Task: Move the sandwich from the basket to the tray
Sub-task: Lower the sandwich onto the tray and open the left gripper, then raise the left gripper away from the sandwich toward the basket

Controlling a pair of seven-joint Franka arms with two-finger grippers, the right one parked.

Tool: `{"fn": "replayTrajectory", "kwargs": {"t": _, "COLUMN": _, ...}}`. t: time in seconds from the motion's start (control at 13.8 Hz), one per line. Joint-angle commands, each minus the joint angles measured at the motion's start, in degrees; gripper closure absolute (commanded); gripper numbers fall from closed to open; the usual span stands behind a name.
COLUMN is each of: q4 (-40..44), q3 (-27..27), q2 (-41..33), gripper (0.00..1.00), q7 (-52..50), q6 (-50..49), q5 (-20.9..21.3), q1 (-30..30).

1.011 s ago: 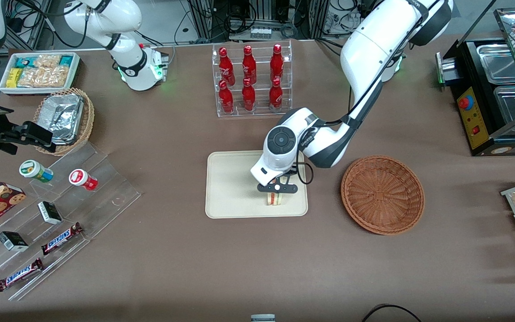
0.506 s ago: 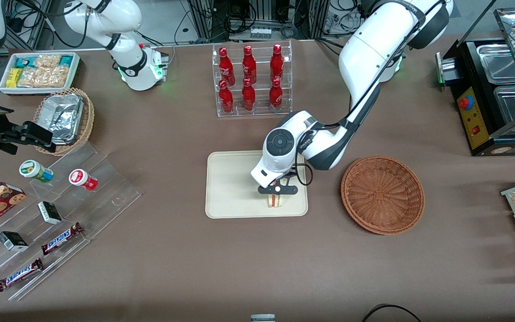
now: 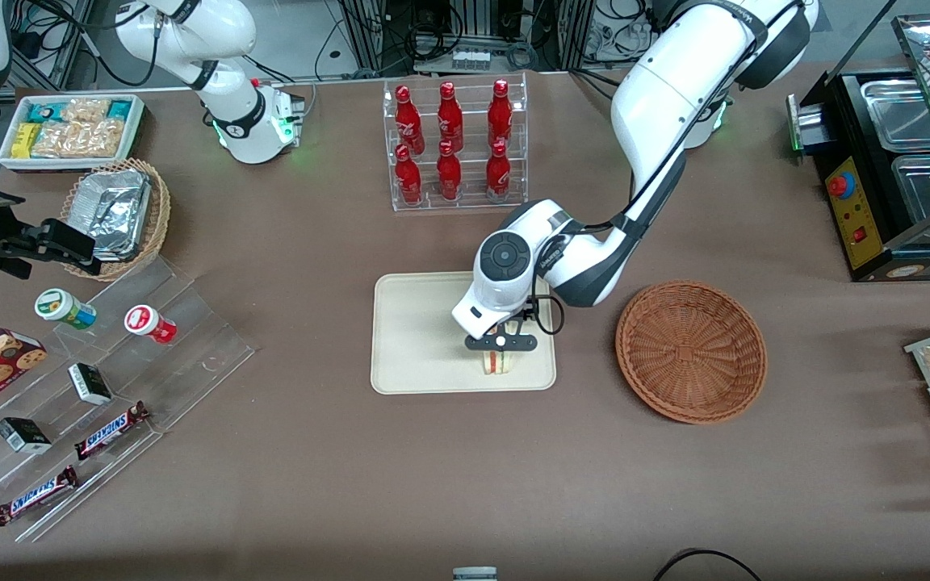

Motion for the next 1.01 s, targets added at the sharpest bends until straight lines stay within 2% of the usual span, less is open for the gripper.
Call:
{"fn": "replayTrajectory", "kwargs": {"t": 0.0, "q4": 2.7, "q3": 0.5, "q2": 0.4, "gripper": 0.0, "q7": -4.1, "q6": -0.3, "q5": 1.1, "q1": -0.9}}
{"fn": "replayTrajectory", "kwargs": {"t": 0.51, "q4": 7.3, "q3": 0.5, "q2": -2.4, "gripper": 0.0, "q7": -4.1, "q6": -5.0, "q5": 0.8, "q1": 0.9}}
{"fn": "replayTrajectory", "kwargs": {"t": 0.72, "q4": 7.7, "q3": 0.8, "q2": -6.0, "gripper": 0.0, "q7": -3.2, "q6": -10.9, "q5": 1.4, "q1": 1.4}}
{"fn": "replayTrajectory", "kwargs": {"t": 0.94, "q4": 8.0, "q3": 0.7, "q2": -10.0, "gripper": 0.0, "q7": 0.8, "q6": -17.1, "q5": 0.6, "q1": 4.5}}
